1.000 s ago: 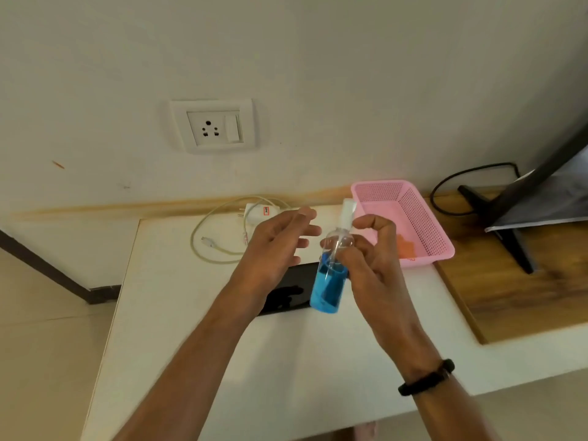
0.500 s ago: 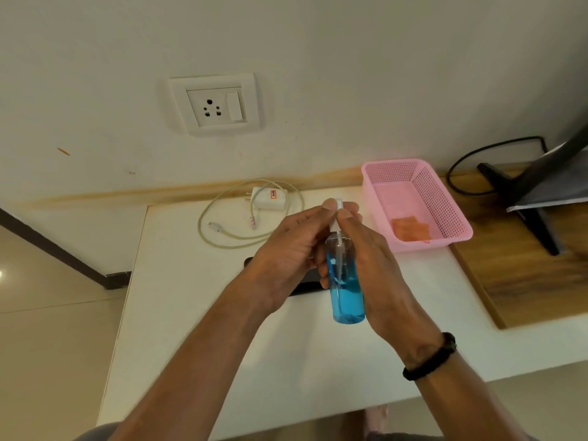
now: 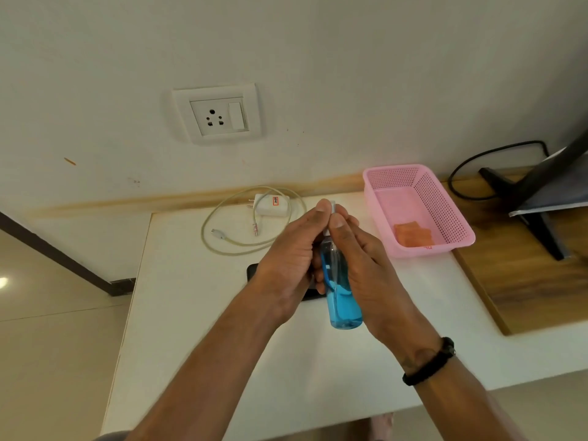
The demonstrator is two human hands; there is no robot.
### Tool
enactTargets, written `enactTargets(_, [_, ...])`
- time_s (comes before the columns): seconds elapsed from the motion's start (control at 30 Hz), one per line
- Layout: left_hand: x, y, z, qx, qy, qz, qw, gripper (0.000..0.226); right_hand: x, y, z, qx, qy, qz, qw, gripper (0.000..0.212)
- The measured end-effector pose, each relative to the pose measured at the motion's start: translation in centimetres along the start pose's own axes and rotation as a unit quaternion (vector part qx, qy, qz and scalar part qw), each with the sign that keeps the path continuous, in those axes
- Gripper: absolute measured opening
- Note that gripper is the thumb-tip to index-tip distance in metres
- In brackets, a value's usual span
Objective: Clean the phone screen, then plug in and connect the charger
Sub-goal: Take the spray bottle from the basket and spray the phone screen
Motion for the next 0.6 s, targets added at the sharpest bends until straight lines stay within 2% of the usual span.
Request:
enactTargets(0.17, [-0.03,-0.71,-0.07,0.032,-0.012,0.031,0.999,0.05,-0.05,-0.56,-0.02,-0.018,0.011,0.025,0.999,0.018])
enactTargets(0.3, [-0.14,-0.72,-0.54,0.029,-0.018,0.044,0.998,0.053,0.25,-0.31,-0.16,-0.006,0.019,0.004,1.0,0.032])
enactTargets(0.37, [-0.15,-0.54,-0.74,0.014,-0.001,0.049,0.999,0.055,0.04,-0.29,-0.57,-0.021,0.013,0.002,1.0,0.023])
enactTargets(0.43, [-0.17,-0.23,-0.64,-0.008,0.009,0.053,0.999,0.053,-0.11,-0.59,-0.69,-0.04,0.002,-0.01,0.999,0.025])
enactTargets(0.6, [0.24,0.18,-0.03,-0.039,-0.036,0.029,0.998,0.044,0.02,-0.39,0.02,-0.031,-0.014,-0.016,0.999,0.041])
Point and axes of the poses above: each hand's wrist, its own x-axis towards the middle knuckle, its own y-axis out of the back of the hand, z = x × y, the point moved 7 cm from there along x, towards the middle knuckle, and after that the axes turned 15 degrees about -z, right-handed, at the moved point
